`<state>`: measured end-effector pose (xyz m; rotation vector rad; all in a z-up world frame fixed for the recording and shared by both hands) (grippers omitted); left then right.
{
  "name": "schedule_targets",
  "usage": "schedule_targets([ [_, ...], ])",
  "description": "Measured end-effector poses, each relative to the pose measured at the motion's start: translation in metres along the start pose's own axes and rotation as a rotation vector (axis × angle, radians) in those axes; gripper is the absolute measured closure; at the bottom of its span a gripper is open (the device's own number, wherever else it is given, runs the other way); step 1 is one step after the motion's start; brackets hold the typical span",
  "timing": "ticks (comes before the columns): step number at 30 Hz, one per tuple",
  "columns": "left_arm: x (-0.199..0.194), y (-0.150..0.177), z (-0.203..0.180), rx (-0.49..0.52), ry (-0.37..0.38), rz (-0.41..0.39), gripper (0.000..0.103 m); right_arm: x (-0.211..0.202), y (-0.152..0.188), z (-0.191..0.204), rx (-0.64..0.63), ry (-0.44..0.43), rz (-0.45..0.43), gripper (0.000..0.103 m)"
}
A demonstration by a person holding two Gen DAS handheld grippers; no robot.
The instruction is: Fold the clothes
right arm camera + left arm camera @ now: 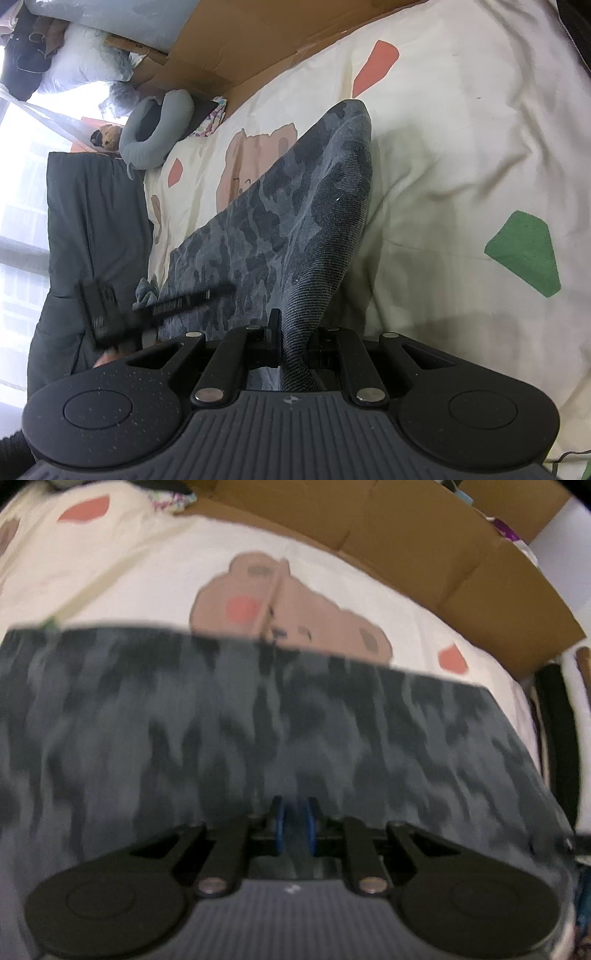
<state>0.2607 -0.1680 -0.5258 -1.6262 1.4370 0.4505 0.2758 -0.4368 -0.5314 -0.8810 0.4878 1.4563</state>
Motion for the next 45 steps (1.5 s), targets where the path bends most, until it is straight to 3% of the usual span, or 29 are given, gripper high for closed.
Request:
schedule_targets([
  [12, -0.035, 0.079, -0.016, -0.041, 0.027, 0.109, 0.090, 0.000, -0.001, 0.000, -0.004, 0.009, 0.004, 0.094],
  [24, -0.046, 0.116, -0.033, 0.063, 0.007, 0.205, 0.090, -0.002, -0.002, 0.002, -0.009, 0.014, 0.006, 0.095],
  [27, -0.049, 0.115, -0.036, 0.048, 0.007, 0.212, 0.090, -0.003, -0.003, 0.005, -0.020, 0.021, 0.010, 0.095],
  [33, -0.052, 0.093, -0.054, 0.007, 0.092, 0.153, 0.089, -0.003, -0.004, 0.004, -0.024, 0.026, 0.013, 0.095],
  [39, -0.037, 0.077, -0.085, 0.070, 0.186, 0.125, 0.088, -0.002, -0.003, 0.003, -0.009, 0.022, 0.011, 0.095],
  [45, -0.014, 0.089, -0.101, 0.106, 0.211, 0.181, 0.088, -0.002, -0.003, 0.004, 0.006, 0.016, 0.004, 0.095],
])
Point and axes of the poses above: each gripper's, at about its wrist camera, not at the fingertips, and x roughly the way its jaws point, z to its left, y to its underside, the point moved 6 cm from there along x, roughly the way its jaws point, and after that the axes turned 15 degrees about y, right-handed, at the moved point
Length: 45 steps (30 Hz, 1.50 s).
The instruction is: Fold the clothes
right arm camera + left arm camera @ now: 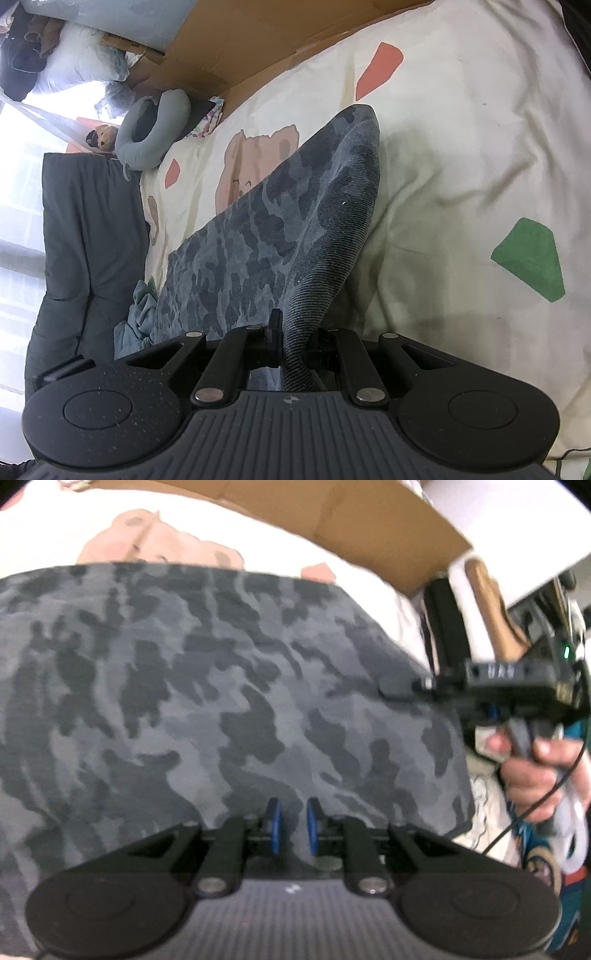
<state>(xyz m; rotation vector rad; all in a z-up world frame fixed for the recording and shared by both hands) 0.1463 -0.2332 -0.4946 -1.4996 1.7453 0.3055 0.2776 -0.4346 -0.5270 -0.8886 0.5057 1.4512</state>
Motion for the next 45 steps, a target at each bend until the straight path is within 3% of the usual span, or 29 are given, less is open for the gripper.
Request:
schedule_targets([
  [5, 0.016, 0.025, -0.008, 0.033, 0.003, 0.086, 0.088, 0.001, 0.001, 0.002, -0.006, 0.000, 0.006, 0.095],
  [11, -0.004, 0.041, -0.012, 0.013, 0.067, 0.106, 0.089, -0.003, 0.001, 0.001, 0.002, -0.004, -0.002, 0.095],
  [13, -0.019, 0.039, -0.008, 0.000, 0.069, 0.081, 0.088, -0.004, -0.001, 0.003, -0.001, -0.005, -0.005, 0.095],
  [21, -0.049, 0.035, 0.040, -0.090, -0.073, -0.034, 0.085, -0.010, -0.003, 0.017, -0.035, 0.012, -0.010, 0.095],
  [23, -0.042, 0.041, 0.053, -0.112, -0.102, -0.047, 0.091, -0.012, -0.005, 0.023, -0.026, 0.013, -0.027, 0.095],
  [26, -0.042, 0.047, 0.061, -0.183, -0.081, -0.088, 0.090, -0.016, -0.004, 0.035, -0.028, 0.022, -0.038, 0.095],
  [30, -0.050, 0.049, 0.062, -0.185, -0.056, -0.090, 0.090, -0.024, -0.003, 0.051, -0.068, 0.053, -0.034, 0.096],
  [36, -0.075, 0.046, 0.069, -0.224, -0.037, -0.229, 0.079, -0.039, -0.005, 0.085, -0.117, 0.108, -0.032, 0.096],
  [45, -0.101, 0.037, 0.089, -0.335, -0.066, -0.417, 0.077, -0.041, -0.004, 0.158, -0.277, 0.255, 0.009, 0.096],
])
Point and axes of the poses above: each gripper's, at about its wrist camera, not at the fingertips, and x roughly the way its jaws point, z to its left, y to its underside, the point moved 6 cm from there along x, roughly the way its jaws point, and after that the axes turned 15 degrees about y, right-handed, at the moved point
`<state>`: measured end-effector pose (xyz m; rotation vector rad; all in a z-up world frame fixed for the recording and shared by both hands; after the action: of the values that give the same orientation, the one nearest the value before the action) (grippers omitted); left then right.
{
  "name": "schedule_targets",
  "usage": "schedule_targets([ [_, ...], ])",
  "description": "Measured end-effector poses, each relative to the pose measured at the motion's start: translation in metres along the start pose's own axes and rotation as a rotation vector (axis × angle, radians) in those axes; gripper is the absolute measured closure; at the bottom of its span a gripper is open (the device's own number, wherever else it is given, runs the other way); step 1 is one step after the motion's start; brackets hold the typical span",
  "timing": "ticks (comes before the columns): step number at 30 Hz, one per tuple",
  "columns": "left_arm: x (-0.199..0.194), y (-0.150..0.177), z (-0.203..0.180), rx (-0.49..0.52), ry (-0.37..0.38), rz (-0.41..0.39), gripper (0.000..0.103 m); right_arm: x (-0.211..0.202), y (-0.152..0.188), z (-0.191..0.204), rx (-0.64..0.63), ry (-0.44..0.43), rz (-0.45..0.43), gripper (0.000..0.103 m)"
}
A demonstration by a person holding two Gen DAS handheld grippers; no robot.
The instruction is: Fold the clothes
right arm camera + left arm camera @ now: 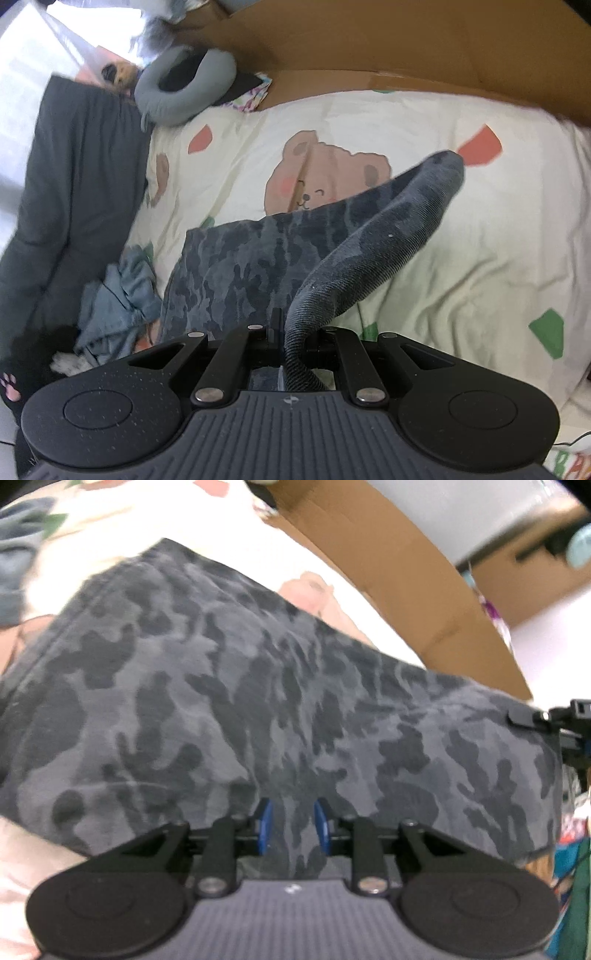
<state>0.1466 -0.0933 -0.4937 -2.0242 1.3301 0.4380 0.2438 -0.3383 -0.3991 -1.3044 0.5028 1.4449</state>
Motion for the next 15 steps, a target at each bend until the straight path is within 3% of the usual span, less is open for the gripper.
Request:
schedule_targets([
  [7, -0.021, -0.012, 0.012, -0.063, 0.004, -0.118, 0.077, -0.003, -0.014, 0.059, -0.153, 0.120, 0.034, 0.096],
  [15, -0.054, -0.027, 0.033, -0.138, 0.009, -0.238, 0.077, -0.001, -0.018, 0.106, -0.218, 0.202, 0.069, 0.096],
])
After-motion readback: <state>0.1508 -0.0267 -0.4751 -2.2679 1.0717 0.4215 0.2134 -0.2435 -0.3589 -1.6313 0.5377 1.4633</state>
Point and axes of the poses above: each gripper's, at about its wrist camera, not at the fingertips, and x roughly the way its jaws point, z to its left, y to its underside, the point moved 6 cm from there along x, roughly the way its jaws point, and after that the axes turned 15 degrees about y, right-handed, at the moved point
